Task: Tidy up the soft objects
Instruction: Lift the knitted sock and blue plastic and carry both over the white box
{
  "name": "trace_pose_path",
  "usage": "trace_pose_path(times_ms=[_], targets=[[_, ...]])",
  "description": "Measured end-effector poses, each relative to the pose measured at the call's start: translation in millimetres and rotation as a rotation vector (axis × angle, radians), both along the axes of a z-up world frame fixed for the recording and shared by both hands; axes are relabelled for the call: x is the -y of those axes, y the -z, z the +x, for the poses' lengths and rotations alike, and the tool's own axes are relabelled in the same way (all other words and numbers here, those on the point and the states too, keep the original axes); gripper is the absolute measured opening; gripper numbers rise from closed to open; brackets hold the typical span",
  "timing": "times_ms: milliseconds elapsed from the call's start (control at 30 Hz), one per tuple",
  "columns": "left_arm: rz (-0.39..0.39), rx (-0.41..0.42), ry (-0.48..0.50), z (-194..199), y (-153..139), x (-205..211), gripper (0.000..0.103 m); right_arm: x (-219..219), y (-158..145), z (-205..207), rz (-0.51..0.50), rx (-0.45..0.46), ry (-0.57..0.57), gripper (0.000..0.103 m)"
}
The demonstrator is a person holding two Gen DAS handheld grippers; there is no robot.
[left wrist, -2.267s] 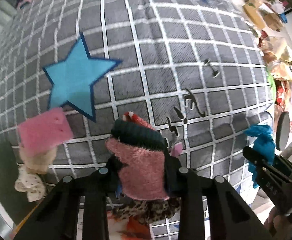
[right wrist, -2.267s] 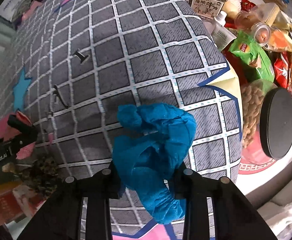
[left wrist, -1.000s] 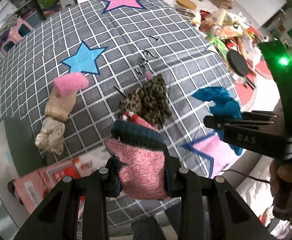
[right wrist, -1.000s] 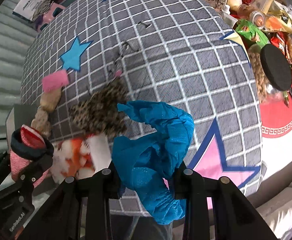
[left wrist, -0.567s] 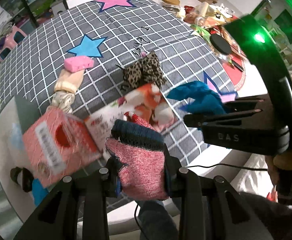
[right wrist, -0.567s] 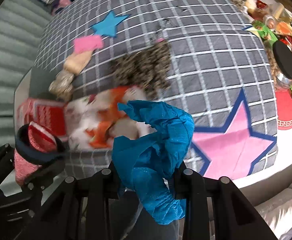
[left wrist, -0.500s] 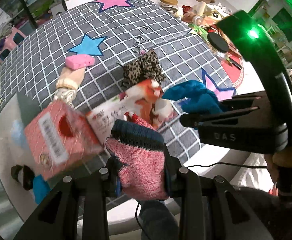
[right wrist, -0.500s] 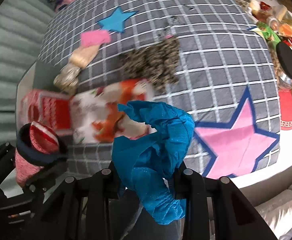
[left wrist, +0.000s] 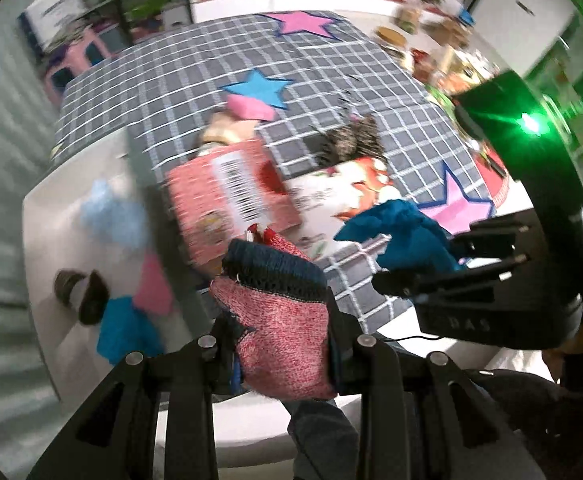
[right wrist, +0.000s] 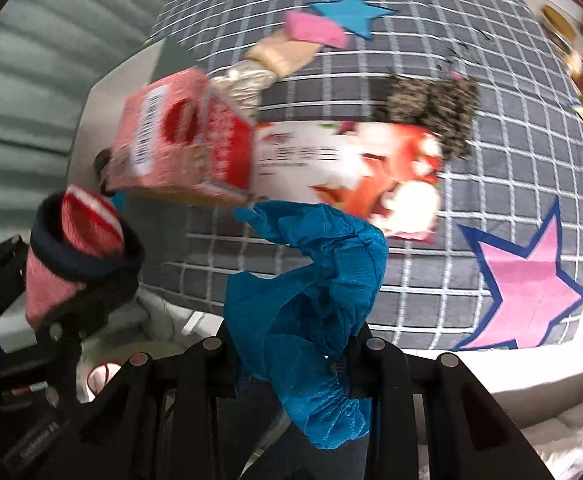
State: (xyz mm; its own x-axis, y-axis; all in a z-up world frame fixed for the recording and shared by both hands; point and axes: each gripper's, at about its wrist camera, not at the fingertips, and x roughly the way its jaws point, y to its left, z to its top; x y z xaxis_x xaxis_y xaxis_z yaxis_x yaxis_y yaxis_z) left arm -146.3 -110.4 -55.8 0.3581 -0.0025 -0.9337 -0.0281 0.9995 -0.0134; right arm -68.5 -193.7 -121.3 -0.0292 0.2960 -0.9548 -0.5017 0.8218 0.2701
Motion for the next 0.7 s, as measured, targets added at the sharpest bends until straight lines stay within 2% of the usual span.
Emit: trace_pose_path(times_ms=[467,700], targets=[[-0.011,0.060,-0.349,-58.8,-12.2,-102.6,0.034,-93.7,-21.4,-45.3,0.033,0.063,-0.284,0.034],[-0.041,0.054,-0.507,-87.5,-8.2,-141.2,0.034,-133.4,-28.7,-53.9,0.046,0.084,-0.386,0.034]])
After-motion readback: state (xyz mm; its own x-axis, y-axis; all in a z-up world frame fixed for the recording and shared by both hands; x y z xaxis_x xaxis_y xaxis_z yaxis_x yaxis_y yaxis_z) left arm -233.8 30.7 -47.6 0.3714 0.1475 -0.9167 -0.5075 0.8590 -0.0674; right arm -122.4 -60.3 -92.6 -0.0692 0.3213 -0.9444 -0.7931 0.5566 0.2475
